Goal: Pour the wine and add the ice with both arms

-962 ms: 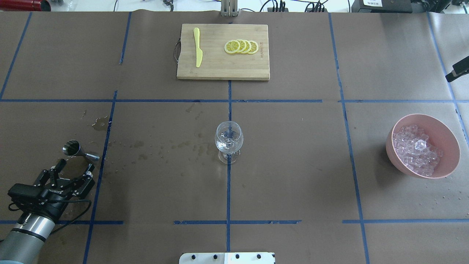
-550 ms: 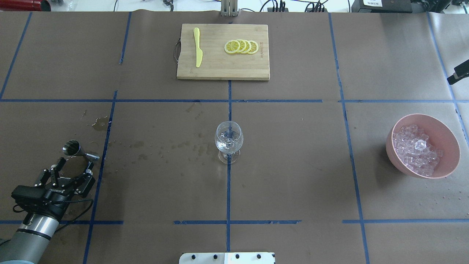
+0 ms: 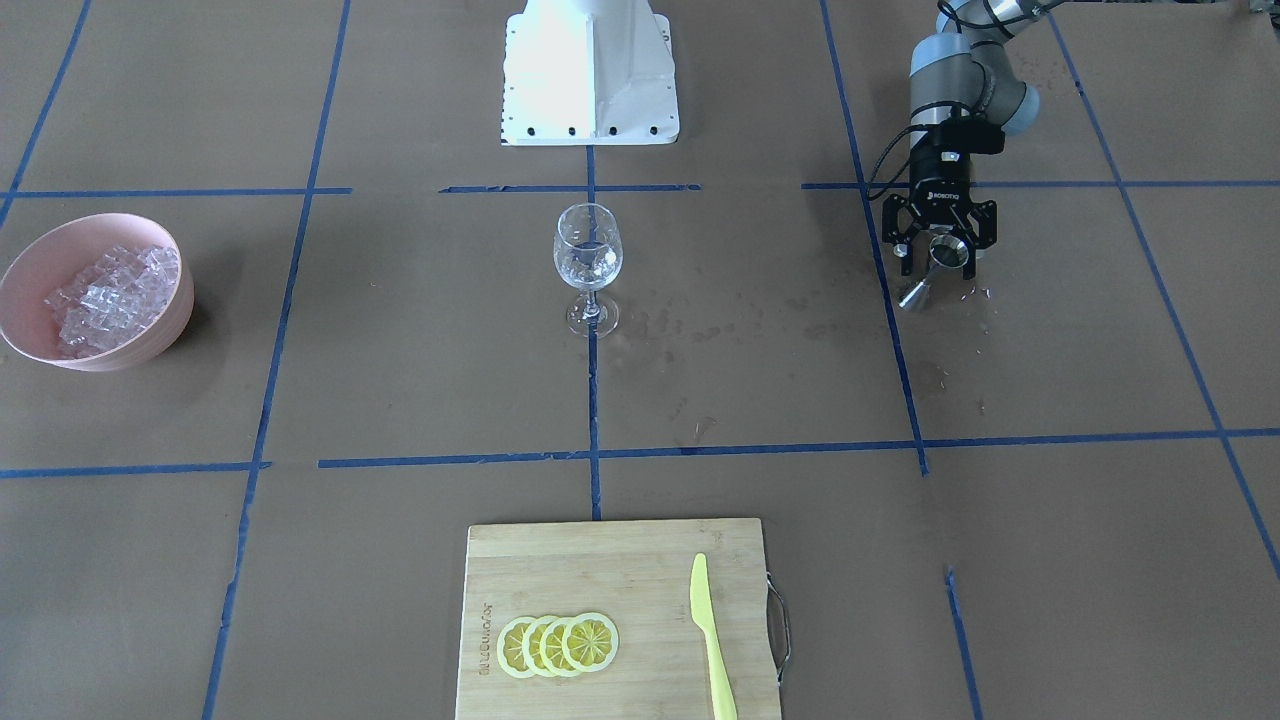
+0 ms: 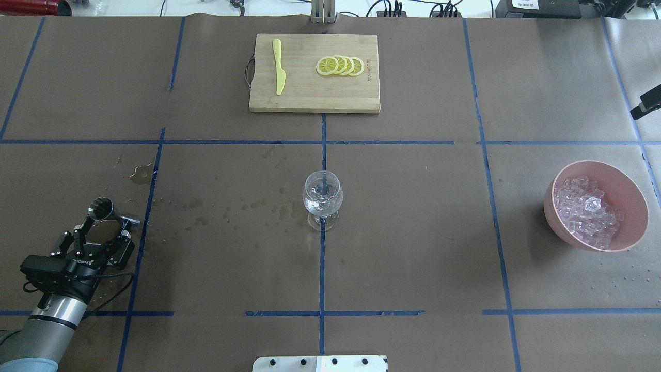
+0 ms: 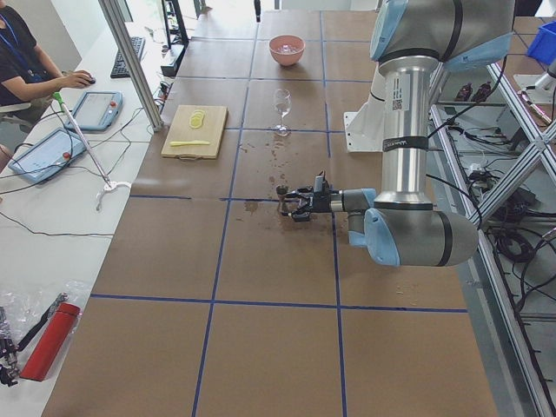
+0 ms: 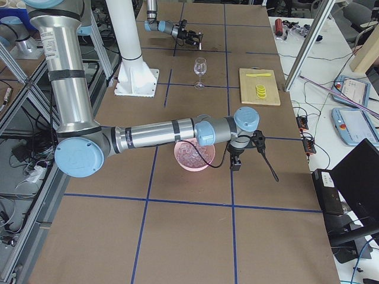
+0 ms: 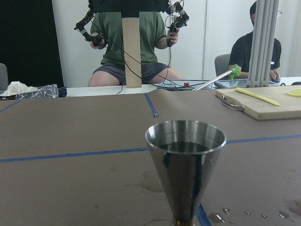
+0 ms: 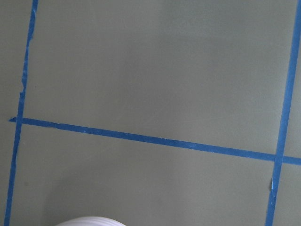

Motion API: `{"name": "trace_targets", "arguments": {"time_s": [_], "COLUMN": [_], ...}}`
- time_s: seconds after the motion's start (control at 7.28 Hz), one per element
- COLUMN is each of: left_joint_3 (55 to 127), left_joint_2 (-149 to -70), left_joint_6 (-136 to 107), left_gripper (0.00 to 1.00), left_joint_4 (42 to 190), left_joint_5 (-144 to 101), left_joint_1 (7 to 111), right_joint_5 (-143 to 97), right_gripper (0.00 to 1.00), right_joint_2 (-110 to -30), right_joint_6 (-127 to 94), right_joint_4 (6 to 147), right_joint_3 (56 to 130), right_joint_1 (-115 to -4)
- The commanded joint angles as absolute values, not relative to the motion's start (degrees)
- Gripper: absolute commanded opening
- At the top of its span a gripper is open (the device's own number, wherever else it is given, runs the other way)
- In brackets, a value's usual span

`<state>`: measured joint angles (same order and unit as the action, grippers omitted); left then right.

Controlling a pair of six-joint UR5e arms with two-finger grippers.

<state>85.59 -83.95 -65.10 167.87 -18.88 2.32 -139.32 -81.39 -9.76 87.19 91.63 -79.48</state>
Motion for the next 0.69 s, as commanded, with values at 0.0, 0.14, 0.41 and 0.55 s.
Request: {"name": "trace_targets", "arguments": {"time_s": [0.0,0.14,0.41,0.55], "left_joint_3": [84.56,84.29,83.76,83.76], "left_joint_2": [-84.63,-85.60,-86.04,-86.22], "left_joint_6": [-65.04,-65.04,-65.04,-65.04], "left_gripper": [0.85,0.84,0.74,0.59], "left_joint_4": [167.78,167.78,167.78,167.78], "left_joint_5": [-19.68,-19.77,-19.86,-19.86], "left_joint_1": [3.42,3.60,3.60,3.69], "right_joint_5": [-139.31,-139.31,-139.31,-139.31], "right_gripper": [1.00,1.00,1.00,1.00], "right_joint_2": [-81.47,-81.39,-81.47,-81.47], "right_joint_6": [-9.67,-9.75,-9.76,-9.76], "right_joint_4": [87.19,87.19,87.19,87.19], "right_joint_3": [91.50,91.58,91.58,91.50], "right_joint_1": [-79.45,-79.45,-79.45,-79.45]}}
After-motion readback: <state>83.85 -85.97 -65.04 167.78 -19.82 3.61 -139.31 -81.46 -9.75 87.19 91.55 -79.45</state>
